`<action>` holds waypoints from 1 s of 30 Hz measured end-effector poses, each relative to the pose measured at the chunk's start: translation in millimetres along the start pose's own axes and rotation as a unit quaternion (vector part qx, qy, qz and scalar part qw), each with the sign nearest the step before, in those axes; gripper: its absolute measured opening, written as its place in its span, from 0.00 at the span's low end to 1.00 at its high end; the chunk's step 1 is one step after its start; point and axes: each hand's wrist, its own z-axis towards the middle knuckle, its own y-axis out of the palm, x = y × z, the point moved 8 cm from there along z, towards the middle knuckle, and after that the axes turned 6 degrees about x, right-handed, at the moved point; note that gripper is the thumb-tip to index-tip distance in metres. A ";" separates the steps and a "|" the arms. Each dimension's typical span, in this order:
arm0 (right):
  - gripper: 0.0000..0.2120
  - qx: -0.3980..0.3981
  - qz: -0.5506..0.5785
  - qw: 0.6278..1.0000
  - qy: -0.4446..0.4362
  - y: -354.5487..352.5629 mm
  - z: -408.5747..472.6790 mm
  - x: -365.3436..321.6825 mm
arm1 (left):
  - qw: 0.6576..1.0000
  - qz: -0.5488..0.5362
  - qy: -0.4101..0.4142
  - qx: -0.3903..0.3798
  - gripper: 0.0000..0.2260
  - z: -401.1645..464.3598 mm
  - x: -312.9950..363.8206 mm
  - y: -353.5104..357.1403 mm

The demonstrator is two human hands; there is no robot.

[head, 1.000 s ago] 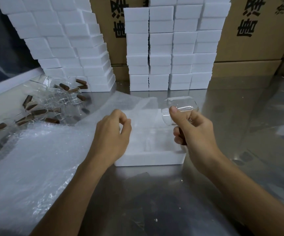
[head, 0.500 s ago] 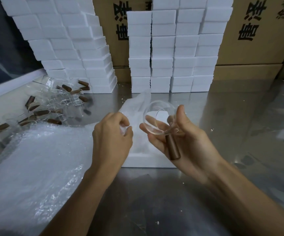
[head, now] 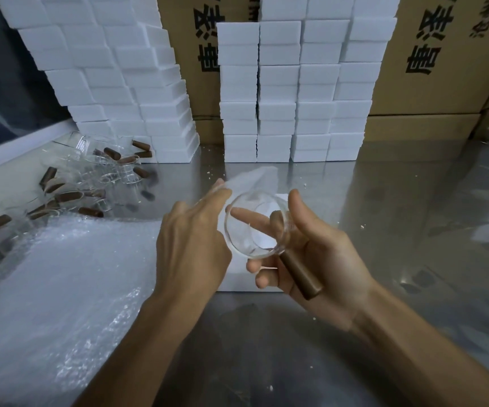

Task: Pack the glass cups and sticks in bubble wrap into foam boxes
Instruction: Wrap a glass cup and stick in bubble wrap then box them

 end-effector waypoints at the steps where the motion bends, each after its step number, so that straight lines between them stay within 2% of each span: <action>1: 0.21 0.008 -0.010 1.000 -0.007 -2.7 0.3 1.4 | 1.000 0.004 0.003 0.002 0.27 -0.8 0.0 -0.9; 5: 0.24 0.038 -0.037 0.998 -0.025 -3.2 3.4 5.2 | 0.996 -0.087 -0.004 -0.014 0.25 -2.7 1.2 -0.7; 7: 0.23 0.071 -0.027 0.996 -0.039 -9.9 5.9 3.9 | 0.998 -0.056 0.012 -0.015 0.28 -3.2 4.4 0.6; 10: 0.21 0.107 0.002 0.993 -0.055 -22.3 5.9 -2.4 | 0.997 -0.070 0.019 0.003 0.30 -4.0 6.4 -0.5; 12: 0.19 0.122 0.017 0.991 -0.048 -29.3 6.8 -2.7 | 0.998 -0.054 0.035 -0.004 0.38 -4.8 8.3 2.2; 15: 0.18 0.153 0.057 0.986 -0.041 -35.9 9.0 -1.8 | 0.993 -0.026 0.094 -0.067 0.49 -11.7 17.2 15.4; 18: 0.13 0.147 0.084 0.984 -0.054 -37.0 9.2 -6.9 | 0.985 -0.021 0.138 -0.105 0.55 -18.5 27.8 22.7; 24: 0.13 0.124 0.087 0.984 -0.097 -38.2 6.1 -11.9 | 0.975 -0.020 0.206 -0.085 0.47 -28.1 53.2 18.7; 28: 0.11 0.164 0.031 0.980 -0.111 -44.5 7.6 -12.9 | 0.973 -0.011 0.222 -0.062 0.42 -28.5 61.5 14.7; 30: 0.10 0.176 0.036 0.978 -0.106 -46.3 8.3 -11.1 | 0.970 -0.001 0.238 -0.052 0.43 -30.3 66.8 14.9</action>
